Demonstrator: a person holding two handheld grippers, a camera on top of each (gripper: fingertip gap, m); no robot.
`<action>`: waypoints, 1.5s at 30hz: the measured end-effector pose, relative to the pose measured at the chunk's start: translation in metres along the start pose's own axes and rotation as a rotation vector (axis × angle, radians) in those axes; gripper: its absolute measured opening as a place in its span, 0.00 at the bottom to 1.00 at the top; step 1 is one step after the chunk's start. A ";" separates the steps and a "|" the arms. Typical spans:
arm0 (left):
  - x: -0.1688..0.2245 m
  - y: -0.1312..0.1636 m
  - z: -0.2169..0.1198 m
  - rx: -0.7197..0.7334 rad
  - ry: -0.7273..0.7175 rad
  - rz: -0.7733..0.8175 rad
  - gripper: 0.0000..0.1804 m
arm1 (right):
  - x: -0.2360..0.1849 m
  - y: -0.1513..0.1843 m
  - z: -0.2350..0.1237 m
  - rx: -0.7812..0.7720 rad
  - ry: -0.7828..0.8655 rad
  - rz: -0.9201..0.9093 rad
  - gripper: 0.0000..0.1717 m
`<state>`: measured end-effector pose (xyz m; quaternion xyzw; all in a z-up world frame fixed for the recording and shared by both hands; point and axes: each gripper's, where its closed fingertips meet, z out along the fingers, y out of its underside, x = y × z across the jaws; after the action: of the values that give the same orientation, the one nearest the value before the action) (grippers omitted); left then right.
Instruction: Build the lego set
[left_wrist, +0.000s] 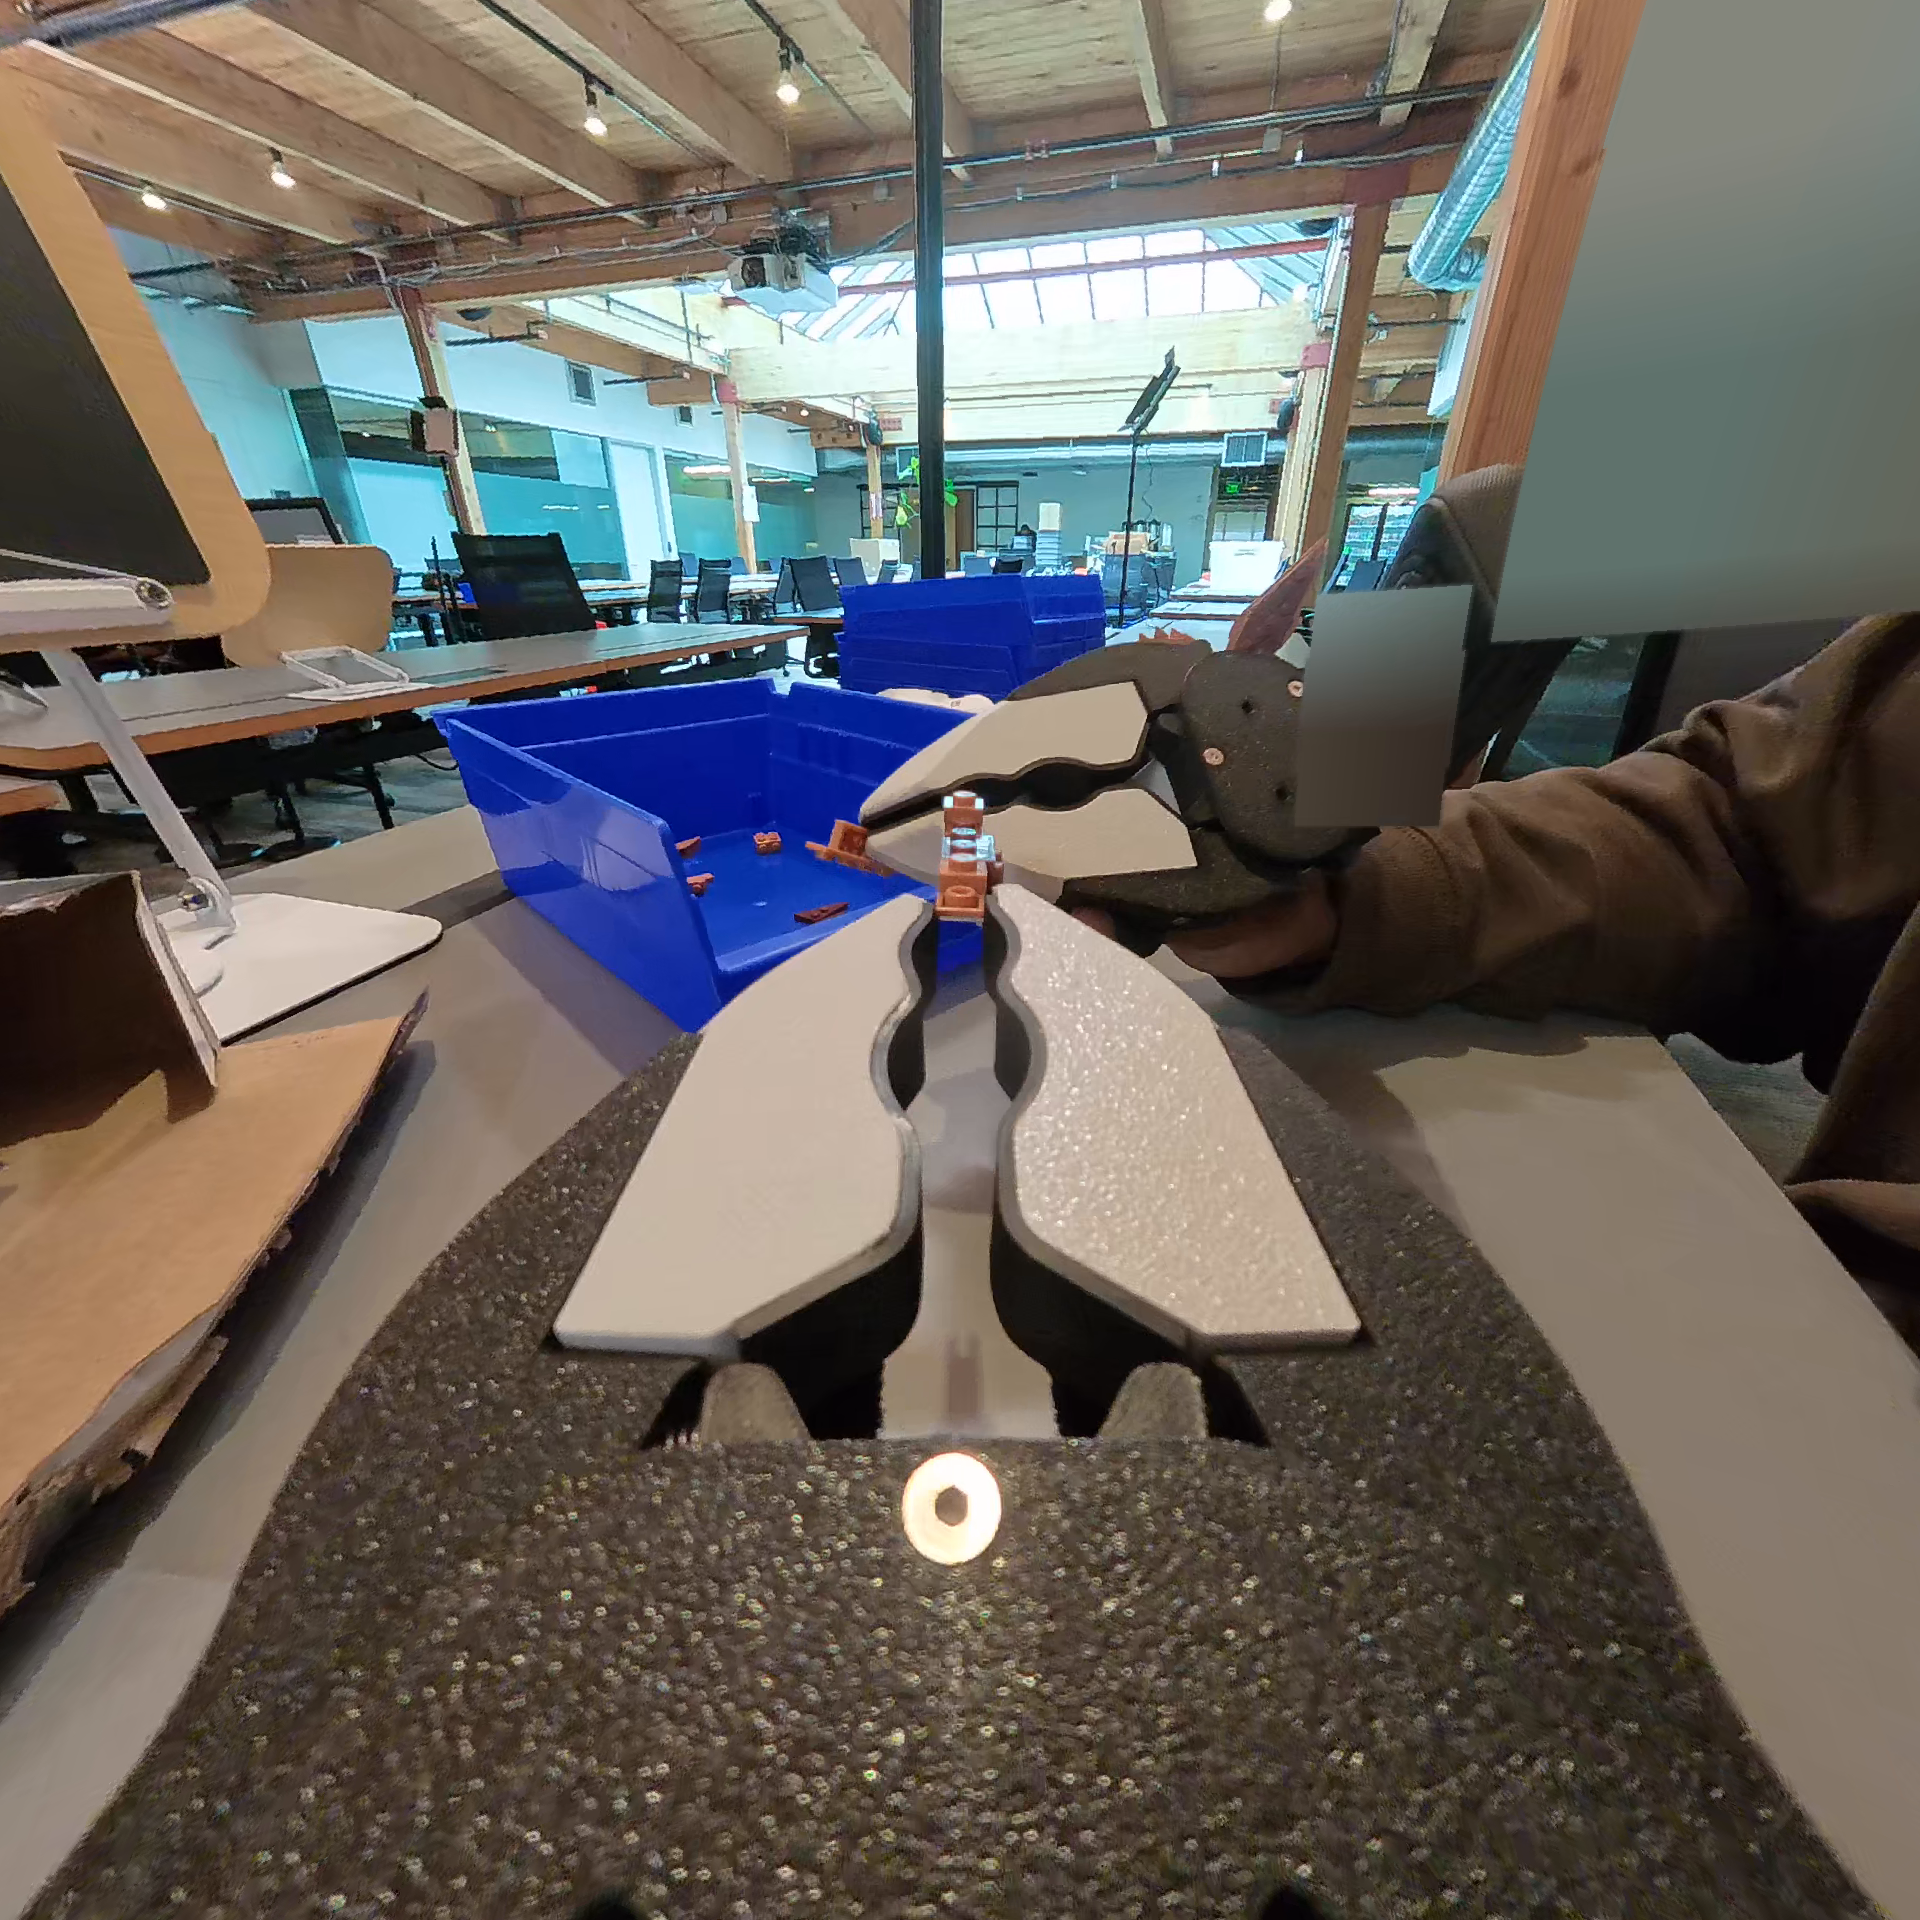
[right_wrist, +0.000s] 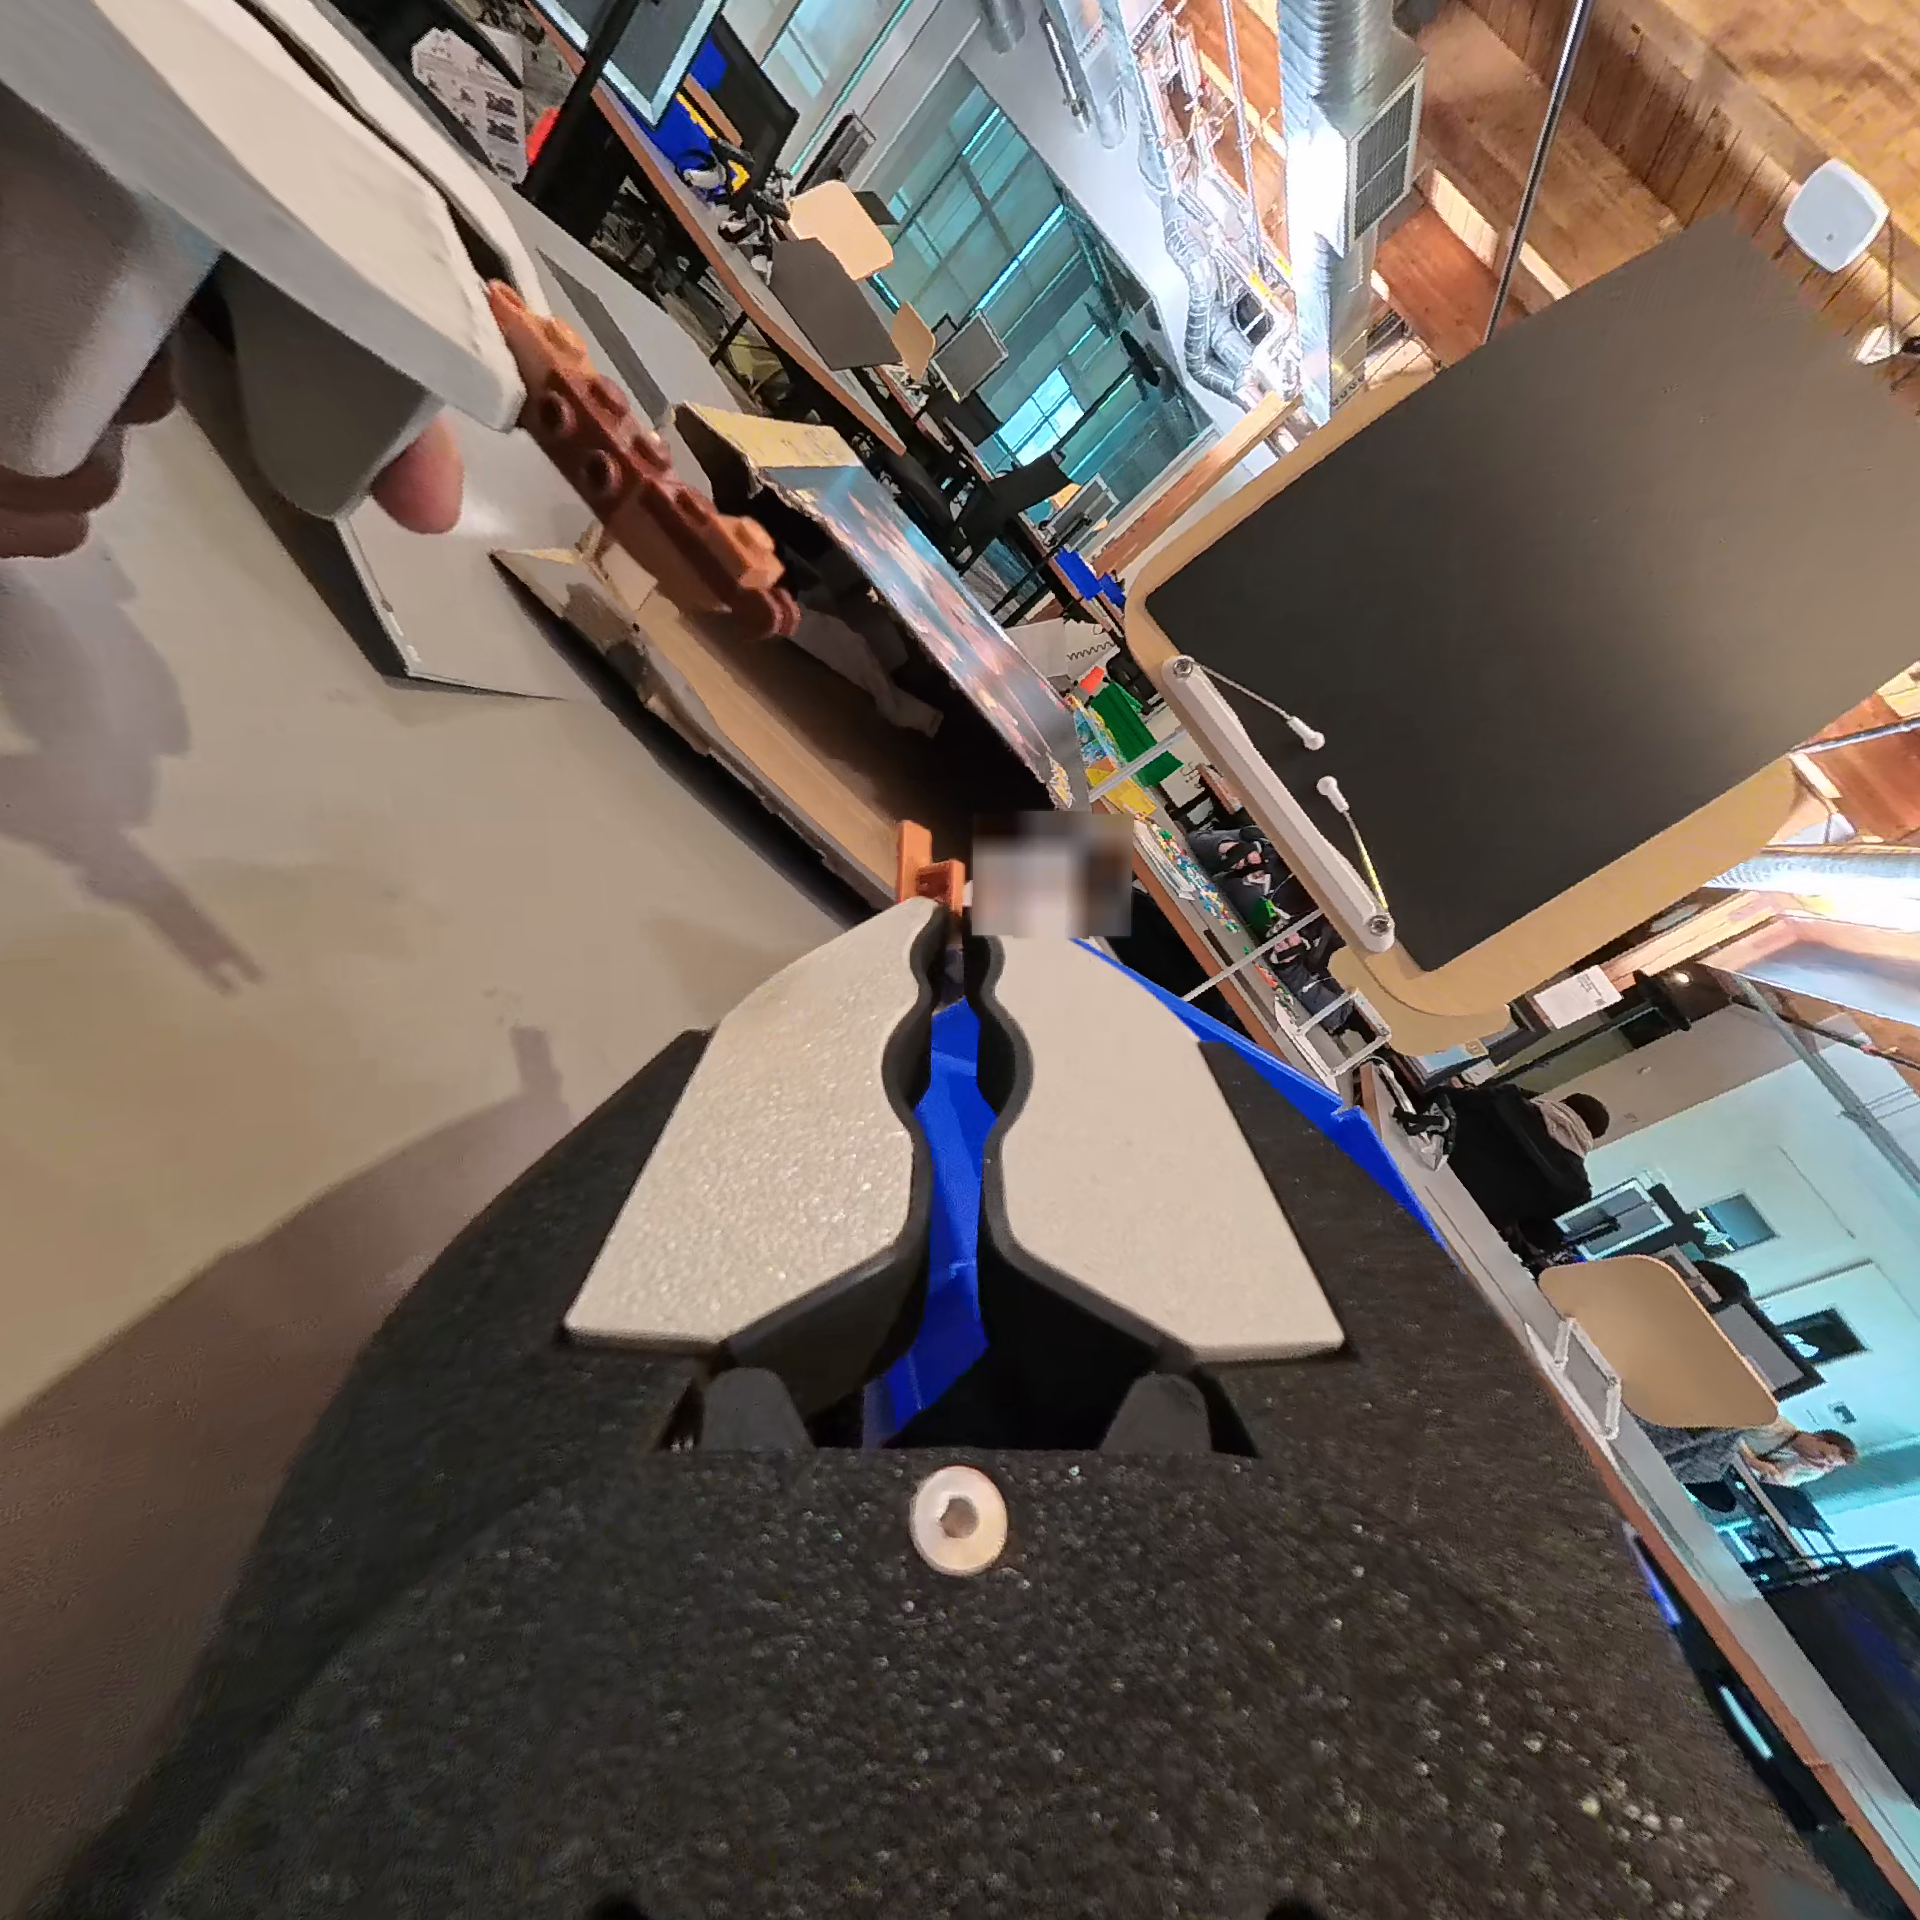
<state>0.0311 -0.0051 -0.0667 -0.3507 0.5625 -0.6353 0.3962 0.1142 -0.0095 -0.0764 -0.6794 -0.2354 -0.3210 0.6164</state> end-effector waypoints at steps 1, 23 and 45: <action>0.001 -0.001 0.000 0.003 0.002 0.006 0.04 | 0.001 -0.001 -0.001 0.006 0.008 -0.005 0.01; 0.021 0.005 0.008 -0.040 0.005 0.163 0.04 | 0.001 -0.072 -0.042 0.223 0.162 -0.416 0.01; 0.021 0.010 0.010 -0.090 -0.002 0.182 0.04 | -0.016 -0.061 -0.034 0.169 0.055 -0.413 0.01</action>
<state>0.0312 -0.0290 -0.0754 -0.3163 0.6197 -0.5702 0.4368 0.0546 -0.0337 -0.0448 -0.5538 -0.3786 -0.4379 0.5985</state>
